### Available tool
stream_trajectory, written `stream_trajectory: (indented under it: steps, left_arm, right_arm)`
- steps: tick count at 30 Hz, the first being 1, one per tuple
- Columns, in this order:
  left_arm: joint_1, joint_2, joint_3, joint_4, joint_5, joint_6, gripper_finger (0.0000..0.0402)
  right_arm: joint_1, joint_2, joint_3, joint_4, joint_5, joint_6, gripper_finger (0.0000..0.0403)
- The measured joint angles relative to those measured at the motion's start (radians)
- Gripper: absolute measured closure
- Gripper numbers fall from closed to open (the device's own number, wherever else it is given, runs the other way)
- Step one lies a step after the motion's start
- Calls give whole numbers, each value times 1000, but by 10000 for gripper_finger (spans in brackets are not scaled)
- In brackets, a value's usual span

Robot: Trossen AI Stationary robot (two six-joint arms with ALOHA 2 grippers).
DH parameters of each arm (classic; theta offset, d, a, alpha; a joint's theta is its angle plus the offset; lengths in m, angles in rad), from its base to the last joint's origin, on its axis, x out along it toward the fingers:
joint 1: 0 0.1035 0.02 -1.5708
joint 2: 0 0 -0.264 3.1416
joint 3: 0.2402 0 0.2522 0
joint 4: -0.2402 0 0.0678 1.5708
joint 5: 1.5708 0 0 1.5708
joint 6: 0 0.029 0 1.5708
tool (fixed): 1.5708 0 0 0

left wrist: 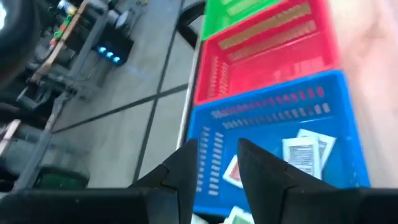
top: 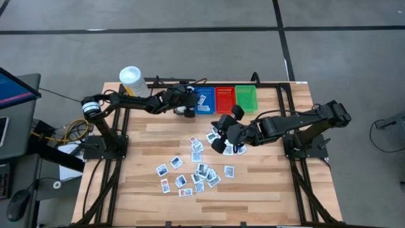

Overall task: Pick & Place First Aid Supplies
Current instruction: Put the orange ointment pack in the blue bin

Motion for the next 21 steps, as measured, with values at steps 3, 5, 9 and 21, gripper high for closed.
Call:
stream_trajectory:
  steps: [3,5,9,21]
  left_arm:
    - [-22,-29,-8,-32,-12,-27,287]
    - [-41,-55,-21,-70,30,-27,291]
    - [-79,-131,-78,-131,182,-29,302]
    - [-160,-238,-297,-170,494,-101,336]
  right_arm:
    - [0,0,0,0,0,7,402]
    - [0,0,0,3,-1,7,402]
    - [1,0,0,5,-2,7,402]
    - [2,0,0,8,-3,7,402]
